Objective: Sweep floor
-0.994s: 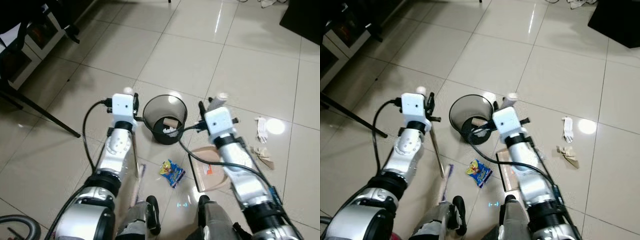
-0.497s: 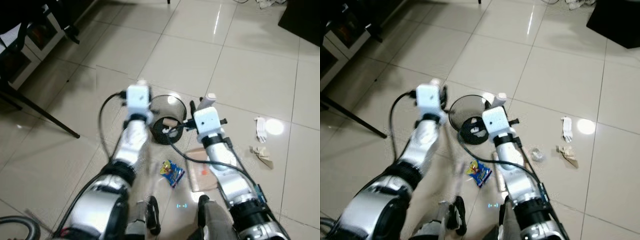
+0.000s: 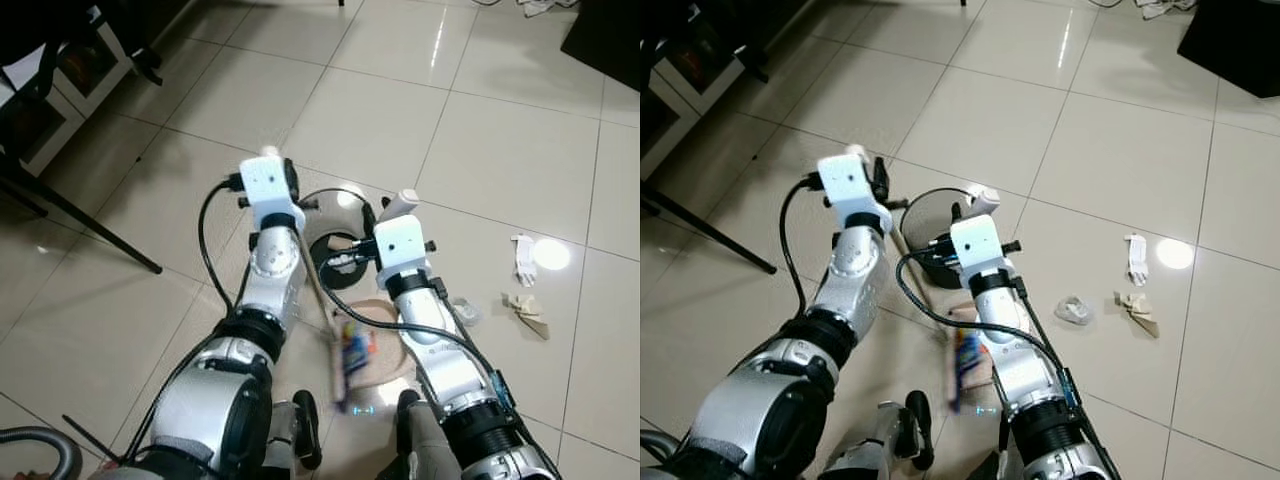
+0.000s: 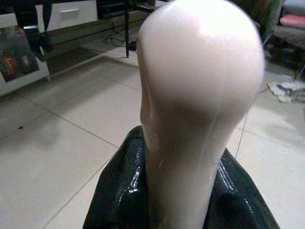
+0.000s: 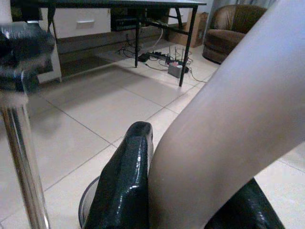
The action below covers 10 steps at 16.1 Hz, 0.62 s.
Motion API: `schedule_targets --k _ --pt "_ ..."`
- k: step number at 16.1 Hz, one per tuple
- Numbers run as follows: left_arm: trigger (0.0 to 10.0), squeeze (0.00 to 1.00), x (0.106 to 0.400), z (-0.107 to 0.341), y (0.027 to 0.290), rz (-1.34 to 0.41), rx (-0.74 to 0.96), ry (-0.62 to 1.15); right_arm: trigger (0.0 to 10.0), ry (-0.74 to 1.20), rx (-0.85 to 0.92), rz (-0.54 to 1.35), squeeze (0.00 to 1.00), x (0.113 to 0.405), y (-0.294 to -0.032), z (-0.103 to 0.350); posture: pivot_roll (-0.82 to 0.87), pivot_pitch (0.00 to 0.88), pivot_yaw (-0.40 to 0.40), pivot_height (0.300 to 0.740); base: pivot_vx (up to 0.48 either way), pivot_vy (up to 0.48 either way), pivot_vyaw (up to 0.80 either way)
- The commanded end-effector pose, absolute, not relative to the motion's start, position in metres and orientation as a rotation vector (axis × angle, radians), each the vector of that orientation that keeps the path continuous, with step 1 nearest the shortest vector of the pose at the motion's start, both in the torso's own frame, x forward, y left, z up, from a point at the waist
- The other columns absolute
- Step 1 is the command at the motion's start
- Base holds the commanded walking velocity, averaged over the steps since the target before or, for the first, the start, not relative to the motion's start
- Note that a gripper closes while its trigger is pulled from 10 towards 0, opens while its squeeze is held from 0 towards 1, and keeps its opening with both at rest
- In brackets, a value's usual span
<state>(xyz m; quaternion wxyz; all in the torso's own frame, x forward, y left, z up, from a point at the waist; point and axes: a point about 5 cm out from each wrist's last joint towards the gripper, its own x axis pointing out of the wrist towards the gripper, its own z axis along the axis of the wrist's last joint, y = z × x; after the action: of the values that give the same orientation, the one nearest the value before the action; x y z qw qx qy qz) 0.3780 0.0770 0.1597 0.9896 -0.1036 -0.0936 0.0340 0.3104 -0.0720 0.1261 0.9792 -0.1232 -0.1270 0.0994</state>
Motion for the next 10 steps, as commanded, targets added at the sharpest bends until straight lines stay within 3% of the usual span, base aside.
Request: schedule_targets --k 1,6,10 --pt "10.0 0.0 0.38 0.17 0.076 0.063 -0.249 -0.221 10.0 -0.265 -0.214 0.211 0.0 0.31 -0.065 0.129 -0.04 0.275 0.141 0.74 0.0 0.0 0.0" --pt "10.0 0.0 0.383 0.194 0.097 0.062 -0.287 -0.326 10.0 -0.249 -0.209 0.193 0.0 0.315 -0.075 0.126 -0.03 0.247 0.137 0.74 0.0 0.0 0.0" --pt "10.0 0.0 0.377 0.201 0.113 -0.052 -0.177 -0.381 10.0 -0.228 -0.189 0.185 0.0 0.315 -0.082 0.122 -0.02 0.212 0.139 0.74 0.0 0.0 0.0"
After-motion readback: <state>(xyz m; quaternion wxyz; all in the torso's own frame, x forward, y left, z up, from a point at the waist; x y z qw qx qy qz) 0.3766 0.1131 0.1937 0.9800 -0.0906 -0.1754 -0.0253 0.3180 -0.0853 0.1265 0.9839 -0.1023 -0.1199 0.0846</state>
